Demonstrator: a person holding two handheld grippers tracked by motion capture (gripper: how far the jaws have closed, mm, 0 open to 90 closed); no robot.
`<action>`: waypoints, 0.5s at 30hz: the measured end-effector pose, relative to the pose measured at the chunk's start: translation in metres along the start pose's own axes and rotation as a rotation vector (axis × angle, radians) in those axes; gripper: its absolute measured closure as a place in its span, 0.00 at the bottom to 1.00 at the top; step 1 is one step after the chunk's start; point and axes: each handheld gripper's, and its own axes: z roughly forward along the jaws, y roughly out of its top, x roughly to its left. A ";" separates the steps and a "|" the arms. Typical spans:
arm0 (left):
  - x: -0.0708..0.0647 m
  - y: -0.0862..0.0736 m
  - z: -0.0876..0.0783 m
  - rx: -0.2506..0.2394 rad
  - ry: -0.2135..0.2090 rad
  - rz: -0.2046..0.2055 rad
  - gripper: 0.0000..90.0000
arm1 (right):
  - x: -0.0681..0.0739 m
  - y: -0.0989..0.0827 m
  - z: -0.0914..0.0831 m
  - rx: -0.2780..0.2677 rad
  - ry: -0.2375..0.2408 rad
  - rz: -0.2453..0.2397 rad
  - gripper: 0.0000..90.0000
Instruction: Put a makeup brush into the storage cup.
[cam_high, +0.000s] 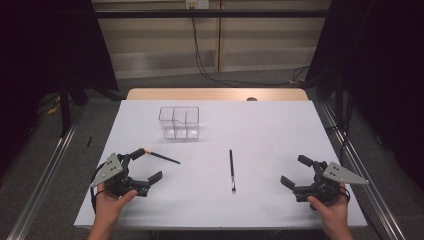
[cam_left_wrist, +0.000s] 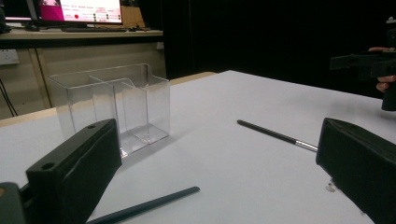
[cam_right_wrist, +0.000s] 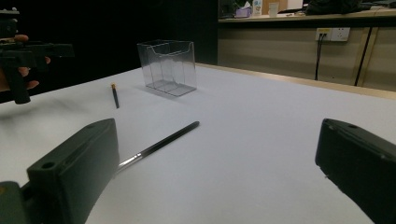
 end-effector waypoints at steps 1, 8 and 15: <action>0.000 0.000 0.000 -0.003 0.002 0.001 0.00 | 0.000 0.000 0.000 0.001 0.000 -0.003 0.00; 0.001 0.001 0.002 -0.002 0.004 0.003 0.00 | 0.001 0.000 -0.003 0.001 0.001 -0.008 0.00; 0.003 0.001 0.004 -0.002 0.001 0.009 0.00 | 0.002 0.000 -0.002 -0.003 0.006 -0.012 0.00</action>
